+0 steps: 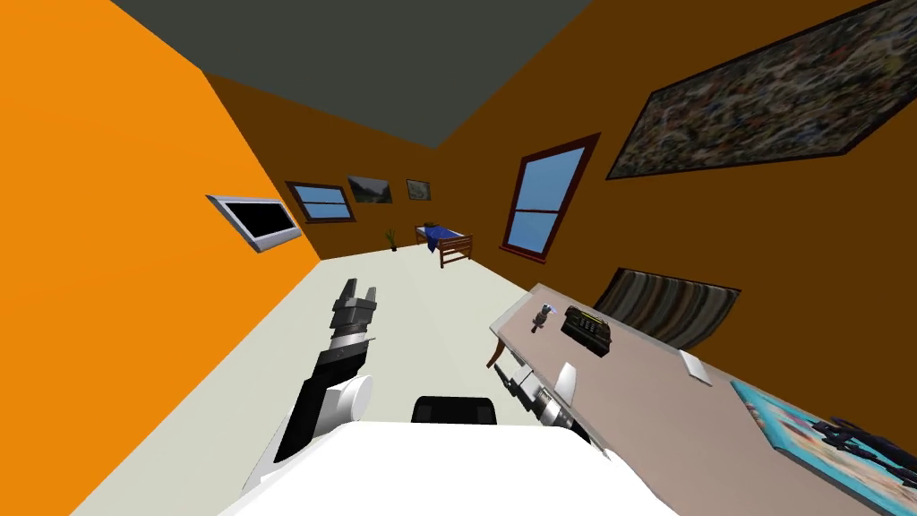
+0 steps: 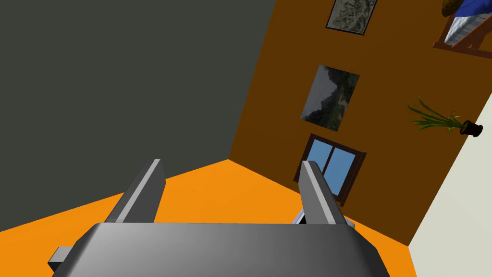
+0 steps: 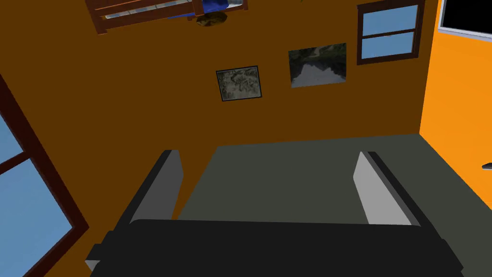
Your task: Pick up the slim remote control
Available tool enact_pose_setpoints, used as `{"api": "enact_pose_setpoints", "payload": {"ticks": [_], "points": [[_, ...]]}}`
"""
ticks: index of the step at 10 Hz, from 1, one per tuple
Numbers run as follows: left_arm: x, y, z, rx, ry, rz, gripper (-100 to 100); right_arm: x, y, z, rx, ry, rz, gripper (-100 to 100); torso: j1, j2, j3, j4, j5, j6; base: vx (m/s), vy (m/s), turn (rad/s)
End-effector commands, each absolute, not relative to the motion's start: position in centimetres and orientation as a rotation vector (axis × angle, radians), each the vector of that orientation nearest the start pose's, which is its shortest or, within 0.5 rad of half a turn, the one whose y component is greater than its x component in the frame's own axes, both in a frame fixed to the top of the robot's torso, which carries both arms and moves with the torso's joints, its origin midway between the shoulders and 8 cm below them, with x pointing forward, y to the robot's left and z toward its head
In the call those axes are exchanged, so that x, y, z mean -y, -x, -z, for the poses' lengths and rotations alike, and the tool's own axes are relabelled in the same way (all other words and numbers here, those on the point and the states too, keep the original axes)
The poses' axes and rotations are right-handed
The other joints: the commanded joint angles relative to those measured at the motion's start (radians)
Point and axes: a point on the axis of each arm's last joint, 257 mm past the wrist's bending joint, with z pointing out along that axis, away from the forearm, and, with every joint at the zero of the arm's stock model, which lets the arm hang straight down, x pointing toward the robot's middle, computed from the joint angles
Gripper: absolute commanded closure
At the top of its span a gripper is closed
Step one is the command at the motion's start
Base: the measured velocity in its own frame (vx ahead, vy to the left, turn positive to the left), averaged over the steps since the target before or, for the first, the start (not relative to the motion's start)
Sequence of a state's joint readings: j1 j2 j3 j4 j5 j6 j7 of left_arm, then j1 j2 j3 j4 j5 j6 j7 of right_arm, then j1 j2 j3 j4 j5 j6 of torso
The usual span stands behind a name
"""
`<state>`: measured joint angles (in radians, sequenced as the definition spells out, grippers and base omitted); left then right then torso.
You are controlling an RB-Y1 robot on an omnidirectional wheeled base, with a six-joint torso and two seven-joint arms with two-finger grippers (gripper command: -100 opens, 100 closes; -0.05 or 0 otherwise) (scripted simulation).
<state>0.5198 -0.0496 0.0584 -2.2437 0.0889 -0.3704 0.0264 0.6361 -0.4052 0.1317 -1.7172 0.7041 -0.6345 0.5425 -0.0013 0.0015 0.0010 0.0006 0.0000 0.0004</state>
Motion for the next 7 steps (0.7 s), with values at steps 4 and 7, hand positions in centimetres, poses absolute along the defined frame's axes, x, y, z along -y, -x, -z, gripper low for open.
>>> {"api": "enact_pose_setpoints", "payload": {"ticks": [4,7], "points": [[-32.2,-36.0,2.5,-0.62,0.902,1.272,0,22.4,-25.3,39.6,-1.861,0.514,-0.38,-100,-0.001,0.0,0.0,0.0,0.0,0.0,-0.01,-0.004,0.186],[-32.2,-36.0,2.5,-0.62,0.902,1.272,0,24.2,-21.4,44.4,-1.96,0.713,-0.293,-100,-0.002,-0.001,0.0,0.0,0.0,0.001,-0.005,-0.017,0.195]]}}
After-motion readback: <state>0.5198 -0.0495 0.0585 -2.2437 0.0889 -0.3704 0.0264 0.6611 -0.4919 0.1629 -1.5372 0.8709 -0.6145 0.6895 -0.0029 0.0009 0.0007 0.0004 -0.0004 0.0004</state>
